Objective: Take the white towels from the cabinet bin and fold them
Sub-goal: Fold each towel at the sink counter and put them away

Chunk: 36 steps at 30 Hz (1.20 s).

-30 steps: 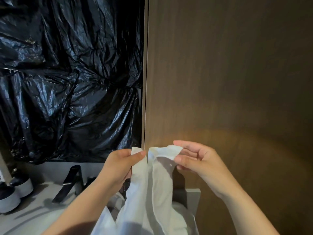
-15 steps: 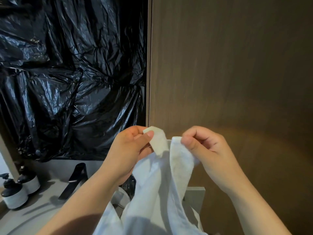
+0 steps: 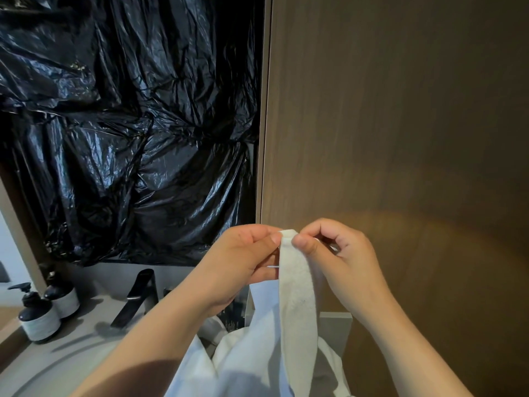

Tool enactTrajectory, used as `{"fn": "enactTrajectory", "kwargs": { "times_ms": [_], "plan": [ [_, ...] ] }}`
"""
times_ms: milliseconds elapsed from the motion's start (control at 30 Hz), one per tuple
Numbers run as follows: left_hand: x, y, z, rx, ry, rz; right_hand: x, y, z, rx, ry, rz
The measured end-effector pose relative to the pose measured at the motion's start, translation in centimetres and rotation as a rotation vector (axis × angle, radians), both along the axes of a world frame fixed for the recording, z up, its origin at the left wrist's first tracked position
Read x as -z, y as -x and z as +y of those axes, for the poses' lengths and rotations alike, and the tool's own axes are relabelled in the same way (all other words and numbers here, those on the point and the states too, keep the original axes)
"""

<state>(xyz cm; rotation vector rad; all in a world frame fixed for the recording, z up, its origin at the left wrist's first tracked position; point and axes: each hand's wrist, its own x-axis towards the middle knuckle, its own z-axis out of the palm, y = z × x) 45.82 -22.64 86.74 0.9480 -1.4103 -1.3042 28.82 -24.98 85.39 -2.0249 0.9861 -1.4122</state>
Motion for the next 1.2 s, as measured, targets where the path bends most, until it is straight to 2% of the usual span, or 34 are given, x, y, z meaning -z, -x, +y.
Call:
{"fn": "enactTrajectory", "kwargs": {
  "times_ms": [233, 500, 700, 833, 1000, 1200],
  "plan": [
    [0.1, -0.6, 0.9, 0.053, 0.055, -0.078, 0.4, -0.4, 0.4, 0.034, -0.033, -0.051],
    [0.6, -0.4, 1.2, -0.025, 0.179, -0.227, 0.6, -0.5, 0.4, 0.034, -0.033, -0.069],
    [1.3, -0.1, 0.7, -0.123, 0.263, -0.254, 0.7, -0.8, 0.3, 0.015, -0.028, -0.099],
    [1.5, -0.2, 0.6, -0.209, 0.356, -0.32, 0.3, -0.6, -0.1, -0.016, -0.053, -0.095],
    [0.9, -1.2, -0.1, -0.321, 0.428, -0.408, 0.0, 0.0, -1.0, -0.08, -0.116, 0.023],
    [-1.8, -1.9, -0.8, -0.355, 0.521, -0.531, -1.6, -0.9, -1.9, -0.21, -0.101, -0.029]
  ]
}}
